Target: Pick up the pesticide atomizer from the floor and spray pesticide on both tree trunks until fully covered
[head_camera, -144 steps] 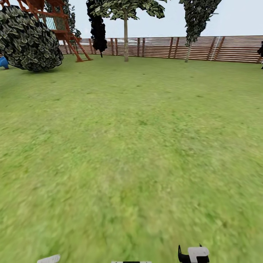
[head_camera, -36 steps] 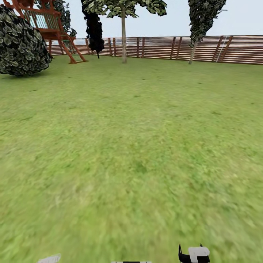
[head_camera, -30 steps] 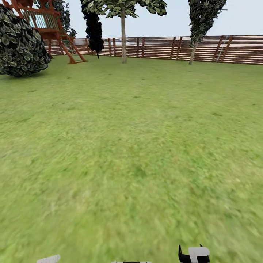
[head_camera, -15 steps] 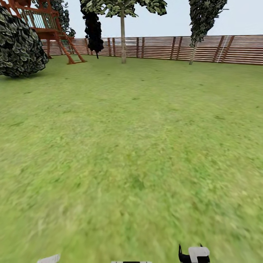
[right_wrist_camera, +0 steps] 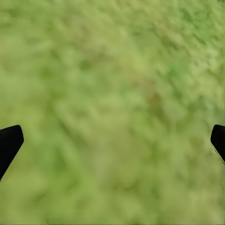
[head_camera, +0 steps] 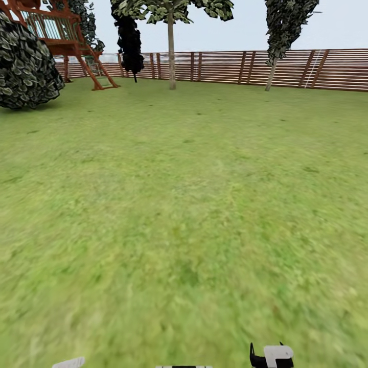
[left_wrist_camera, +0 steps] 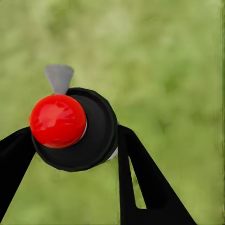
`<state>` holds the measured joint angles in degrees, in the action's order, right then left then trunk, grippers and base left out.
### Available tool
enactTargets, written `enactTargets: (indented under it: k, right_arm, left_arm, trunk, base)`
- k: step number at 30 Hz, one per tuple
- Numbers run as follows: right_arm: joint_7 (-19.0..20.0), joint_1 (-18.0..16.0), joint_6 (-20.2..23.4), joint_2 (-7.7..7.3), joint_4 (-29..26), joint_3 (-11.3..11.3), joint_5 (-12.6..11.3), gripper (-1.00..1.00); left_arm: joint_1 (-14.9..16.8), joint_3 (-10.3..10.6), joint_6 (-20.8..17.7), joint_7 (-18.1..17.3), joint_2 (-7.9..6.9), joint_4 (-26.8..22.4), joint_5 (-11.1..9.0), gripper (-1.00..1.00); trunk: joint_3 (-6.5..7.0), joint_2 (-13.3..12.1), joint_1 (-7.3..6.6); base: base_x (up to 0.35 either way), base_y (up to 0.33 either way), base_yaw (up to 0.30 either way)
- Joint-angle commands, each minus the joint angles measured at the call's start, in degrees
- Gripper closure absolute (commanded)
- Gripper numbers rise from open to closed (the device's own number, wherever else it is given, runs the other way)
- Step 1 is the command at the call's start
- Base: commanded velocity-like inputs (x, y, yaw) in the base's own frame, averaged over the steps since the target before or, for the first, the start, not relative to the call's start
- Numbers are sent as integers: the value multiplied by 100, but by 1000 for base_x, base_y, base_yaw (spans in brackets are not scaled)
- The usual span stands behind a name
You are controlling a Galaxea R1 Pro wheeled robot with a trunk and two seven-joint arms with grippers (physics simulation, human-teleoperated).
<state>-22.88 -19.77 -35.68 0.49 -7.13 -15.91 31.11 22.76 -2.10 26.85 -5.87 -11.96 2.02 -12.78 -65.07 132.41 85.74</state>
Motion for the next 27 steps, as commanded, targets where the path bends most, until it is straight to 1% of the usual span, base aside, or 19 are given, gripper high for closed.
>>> enactTargets:
  k: [1,27]
  right_arm:
    - [2,0,0,2,1,0,3,-100]
    - [12,0,0,12,1,0,0,-100]
  left_arm:
    - [0,-1,-1,-2,-3,0,-4,100]
    - [0,-5,-13,6,-17,0,-6,100]
  trunk:
    - [0,0,0]
    - [0,0,0]
  base:
    - [338,-93,0]
    - [337,-90,0]
